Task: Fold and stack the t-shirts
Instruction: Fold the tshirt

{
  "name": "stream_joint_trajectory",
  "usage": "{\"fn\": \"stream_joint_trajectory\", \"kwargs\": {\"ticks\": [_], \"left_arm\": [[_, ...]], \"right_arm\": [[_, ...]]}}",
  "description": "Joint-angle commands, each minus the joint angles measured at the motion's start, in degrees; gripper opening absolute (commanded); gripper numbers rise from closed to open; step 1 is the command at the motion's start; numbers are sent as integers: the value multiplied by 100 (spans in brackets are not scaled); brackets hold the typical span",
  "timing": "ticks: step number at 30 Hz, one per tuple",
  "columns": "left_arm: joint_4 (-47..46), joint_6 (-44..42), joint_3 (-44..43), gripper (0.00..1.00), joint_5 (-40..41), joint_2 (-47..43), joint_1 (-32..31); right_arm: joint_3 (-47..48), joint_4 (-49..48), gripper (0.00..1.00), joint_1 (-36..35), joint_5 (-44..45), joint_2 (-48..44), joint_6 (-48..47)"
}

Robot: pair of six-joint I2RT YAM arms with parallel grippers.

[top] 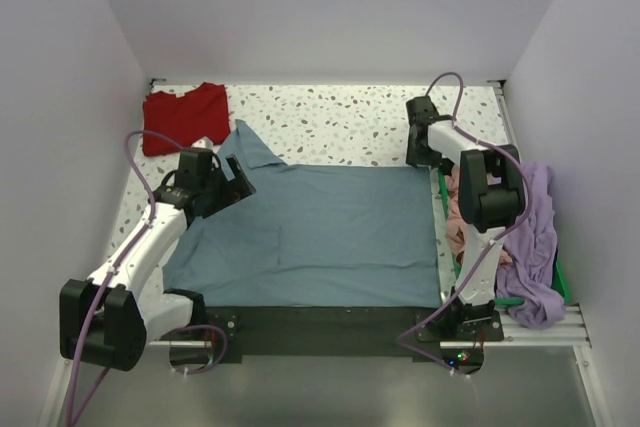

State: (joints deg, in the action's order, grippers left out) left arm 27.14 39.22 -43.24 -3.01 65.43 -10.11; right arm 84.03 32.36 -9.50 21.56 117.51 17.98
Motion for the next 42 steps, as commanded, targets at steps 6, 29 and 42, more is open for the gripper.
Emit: {"fn": "stream_joint_trajectory", "kwargs": {"ticks": [6,29,42], "left_arm": [[-59,-195,-26,100,-25,-57,79],[-725,-1329,-2801,82,72,2805,712],[-1518,-1514,-4938,52,-491,5585,774]], "right_arm": [[-123,-63,40,132,-21,298,30],[-264,552,4,132,-451,26,74],[-247,719,4,124,-618,-185,13]]}}
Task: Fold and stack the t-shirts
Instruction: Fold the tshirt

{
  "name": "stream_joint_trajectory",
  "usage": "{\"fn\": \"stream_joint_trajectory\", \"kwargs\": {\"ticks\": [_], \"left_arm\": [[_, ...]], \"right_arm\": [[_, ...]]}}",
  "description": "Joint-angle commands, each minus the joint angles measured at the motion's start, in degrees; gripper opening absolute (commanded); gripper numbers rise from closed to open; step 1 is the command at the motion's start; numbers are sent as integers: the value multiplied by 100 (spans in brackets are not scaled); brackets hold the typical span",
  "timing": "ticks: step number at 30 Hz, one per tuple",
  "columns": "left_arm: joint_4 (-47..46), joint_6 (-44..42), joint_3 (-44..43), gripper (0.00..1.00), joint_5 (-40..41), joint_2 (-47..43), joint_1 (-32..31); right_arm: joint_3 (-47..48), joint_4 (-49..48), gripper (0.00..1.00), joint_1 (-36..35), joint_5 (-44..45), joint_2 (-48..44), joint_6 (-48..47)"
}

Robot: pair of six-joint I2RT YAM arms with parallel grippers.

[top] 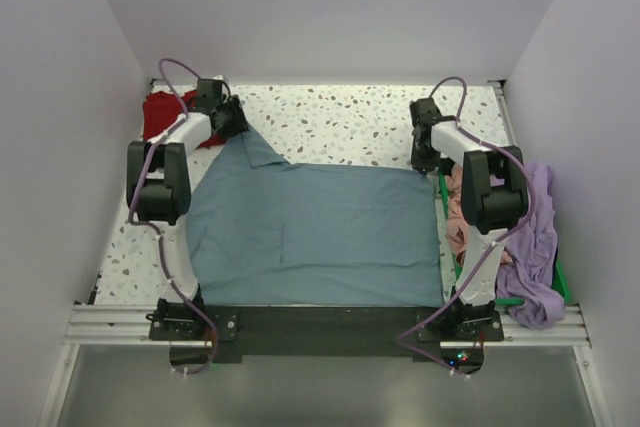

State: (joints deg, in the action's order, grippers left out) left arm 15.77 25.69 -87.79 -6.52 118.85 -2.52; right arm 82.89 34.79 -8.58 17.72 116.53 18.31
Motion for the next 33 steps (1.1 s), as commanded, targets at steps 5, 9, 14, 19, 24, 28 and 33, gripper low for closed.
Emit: {"fn": "stream_joint_trajectory", "kwargs": {"ticks": [5,9,14,19,24,28,33], "left_arm": [[-531,-310,-941,52,-51,745,24],[-610,-337,-1082,52,204,877,41],[-636,-337,-1284,52,275,1088,68],[-488,-346,-1609,52,274,1368,68],[-320,-293,-1803,52,529,1519,68],[-364,-310,-1908,51,459,1624,68],[-329,-284,-1953,33,468,1712,68]], "right_arm": [[-115,503,4,41,-304,-122,-29],[-124,520,4,41,-409,-131,-11],[-116,512,4,32,-479,-131,6],[-36,573,4,32,-488,-78,-11],[43,600,4,23,-524,-34,-11],[78,608,3,23,-532,1,-11],[87,644,3,23,-541,1,-2]]}}
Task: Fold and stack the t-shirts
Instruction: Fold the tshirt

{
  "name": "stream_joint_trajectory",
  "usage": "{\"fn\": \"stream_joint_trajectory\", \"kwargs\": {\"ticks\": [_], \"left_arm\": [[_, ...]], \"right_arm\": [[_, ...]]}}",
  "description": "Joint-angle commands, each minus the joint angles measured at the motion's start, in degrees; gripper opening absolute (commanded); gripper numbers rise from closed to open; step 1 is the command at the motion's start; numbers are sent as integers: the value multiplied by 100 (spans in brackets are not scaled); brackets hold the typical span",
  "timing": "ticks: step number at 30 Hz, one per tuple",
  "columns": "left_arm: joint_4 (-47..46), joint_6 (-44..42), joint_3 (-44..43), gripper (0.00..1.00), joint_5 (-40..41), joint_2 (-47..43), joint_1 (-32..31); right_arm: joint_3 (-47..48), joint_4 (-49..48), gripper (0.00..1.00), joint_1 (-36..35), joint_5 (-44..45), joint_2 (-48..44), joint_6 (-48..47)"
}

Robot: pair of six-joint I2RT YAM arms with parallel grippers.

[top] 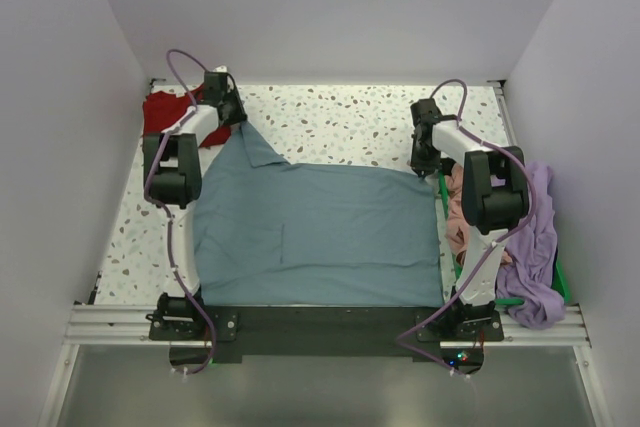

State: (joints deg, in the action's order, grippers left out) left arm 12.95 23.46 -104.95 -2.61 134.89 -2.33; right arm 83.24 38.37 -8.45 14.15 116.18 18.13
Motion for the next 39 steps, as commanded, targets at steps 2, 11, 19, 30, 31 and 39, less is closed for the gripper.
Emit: {"fn": "stream_joint_trajectory", "kwargs": {"ticks": [2,11,19,30,31,39], "left_arm": [[-30,-44,-228,25,77,134,48],[138,-8,-272,0,164,143,48],[164,88,-491,0,60,-103,74],[357,352,-1265,0,-371,-139,189],[375,352,-1317,0,-380,-156,198],[322,545,-985,0,-424,-770,233]], "right_arm": [[52,285,3,19,-185,27,24],[139,390,1,10,-229,-16,77],[535,663,0,10,-150,80,68],[1422,1058,0,19,9,344,94],[1492,1076,0,10,52,370,94],[2284,1392,0,10,184,485,50]]}}
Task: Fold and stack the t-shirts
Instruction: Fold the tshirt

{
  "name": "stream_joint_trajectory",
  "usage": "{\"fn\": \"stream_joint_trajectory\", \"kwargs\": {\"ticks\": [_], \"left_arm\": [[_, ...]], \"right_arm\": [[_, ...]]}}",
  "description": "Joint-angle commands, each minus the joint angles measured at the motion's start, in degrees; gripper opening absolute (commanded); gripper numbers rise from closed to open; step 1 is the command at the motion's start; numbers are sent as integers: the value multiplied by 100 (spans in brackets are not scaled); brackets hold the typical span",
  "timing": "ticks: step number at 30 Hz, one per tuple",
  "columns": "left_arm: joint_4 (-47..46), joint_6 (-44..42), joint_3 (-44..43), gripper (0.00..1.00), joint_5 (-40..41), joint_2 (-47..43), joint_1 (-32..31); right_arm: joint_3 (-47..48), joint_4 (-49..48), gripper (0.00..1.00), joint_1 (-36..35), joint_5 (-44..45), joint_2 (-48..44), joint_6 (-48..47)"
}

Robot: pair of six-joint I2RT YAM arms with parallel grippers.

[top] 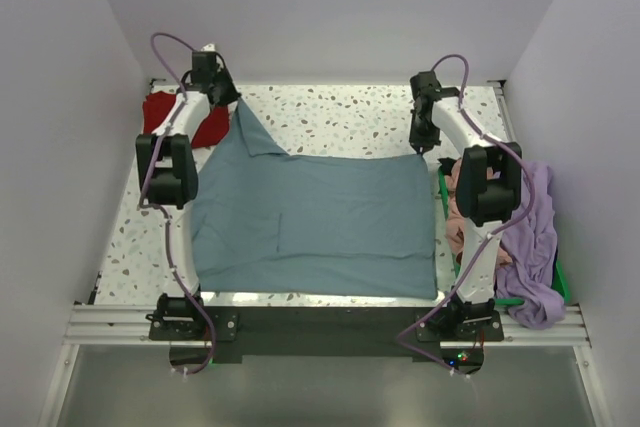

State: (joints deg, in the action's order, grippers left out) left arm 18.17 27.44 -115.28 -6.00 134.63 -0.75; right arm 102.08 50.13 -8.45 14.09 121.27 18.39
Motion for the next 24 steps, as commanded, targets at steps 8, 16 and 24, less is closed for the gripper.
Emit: {"fn": "stream_joint_trajectory", "kwargs": {"ticks": [8,16,24], "left_arm": [[-525,472,1628,0,-191,-2140,365],[-666,692,3476,0,-279,-3565,453],[-376,692,5050,0,-226,-4989,567]], "right_arm": [[7,112,0,10,121,-595,-20],[-1084,-135,0,-95,15,-1412,-81],[-2227,-319,0,-359,85,-2212,33]]}}
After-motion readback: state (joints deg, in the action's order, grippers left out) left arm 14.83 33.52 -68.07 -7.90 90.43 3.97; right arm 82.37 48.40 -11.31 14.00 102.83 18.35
